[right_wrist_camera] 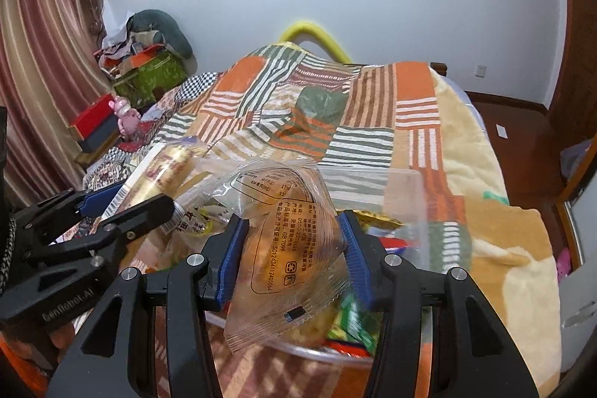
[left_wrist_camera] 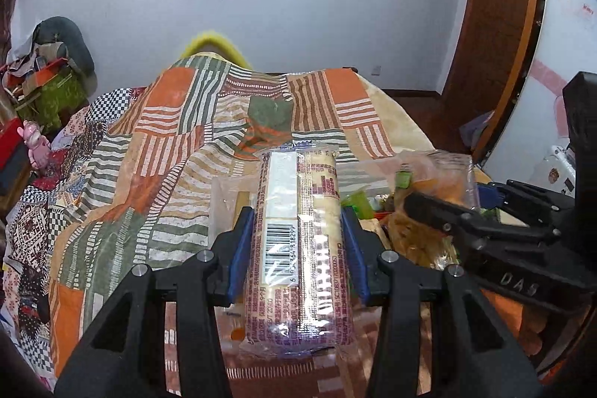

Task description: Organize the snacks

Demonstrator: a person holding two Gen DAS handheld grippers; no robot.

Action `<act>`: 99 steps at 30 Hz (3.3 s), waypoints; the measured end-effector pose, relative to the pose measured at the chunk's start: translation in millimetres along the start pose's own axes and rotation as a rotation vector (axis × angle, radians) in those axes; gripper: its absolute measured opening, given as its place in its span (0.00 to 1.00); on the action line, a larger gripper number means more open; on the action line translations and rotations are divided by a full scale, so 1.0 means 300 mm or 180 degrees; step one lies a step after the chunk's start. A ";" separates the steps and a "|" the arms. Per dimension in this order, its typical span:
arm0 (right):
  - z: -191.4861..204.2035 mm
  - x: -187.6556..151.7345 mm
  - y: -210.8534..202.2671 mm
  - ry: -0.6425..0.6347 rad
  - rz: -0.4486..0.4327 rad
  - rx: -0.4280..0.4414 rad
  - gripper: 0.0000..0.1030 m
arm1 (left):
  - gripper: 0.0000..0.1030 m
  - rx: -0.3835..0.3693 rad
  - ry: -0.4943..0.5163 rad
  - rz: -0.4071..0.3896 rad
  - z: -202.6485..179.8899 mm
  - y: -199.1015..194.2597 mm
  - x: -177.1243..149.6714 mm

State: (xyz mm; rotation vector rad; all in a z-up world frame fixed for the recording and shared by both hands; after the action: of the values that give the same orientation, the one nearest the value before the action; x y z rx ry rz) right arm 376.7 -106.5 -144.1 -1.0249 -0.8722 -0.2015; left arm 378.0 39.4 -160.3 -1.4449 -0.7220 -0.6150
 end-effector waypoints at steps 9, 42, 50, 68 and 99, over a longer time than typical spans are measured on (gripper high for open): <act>0.004 -0.008 -0.019 -0.0085 0.0026 0.0016 0.55 | 0.47 -0.0067 -0.0157 0.0084 0.034 0.009 -0.002; 0.214 -0.032 -0.729 -0.0324 -0.1265 -0.0065 0.70 | 0.85 -0.0045 -0.0030 -0.1385 -0.030 -0.899 -0.035; 0.238 -0.037 -0.750 -0.0375 -0.1422 -0.0230 0.89 | 0.99 0.0015 -0.0045 -0.1508 -0.046 -0.959 -0.065; 0.240 -0.096 -0.792 -0.0335 -0.1511 -0.0355 1.00 | 1.00 0.0031 -0.0029 -0.1492 -0.060 -0.962 -0.091; 0.238 -0.100 -0.799 -0.0336 -0.1527 -0.0361 1.00 | 1.00 -0.0002 -0.0059 -0.1455 -0.056 -0.952 -0.100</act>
State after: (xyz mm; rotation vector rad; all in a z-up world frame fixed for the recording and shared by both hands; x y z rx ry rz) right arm 192.2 -183.5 9.2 -0.9230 -1.2071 -0.6112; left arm 143.8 8.3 3.8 -1.2920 -1.0791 -0.9513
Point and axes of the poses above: each gripper's, at about its wrist camera, not at the fingertips, and y roughly the way its jaws point, z to its left, x to its top, the point moved 4 cm from there along y, roughly the way its jaws point, and after that the axes turned 5 degrees about x, right-handed, at the moved point
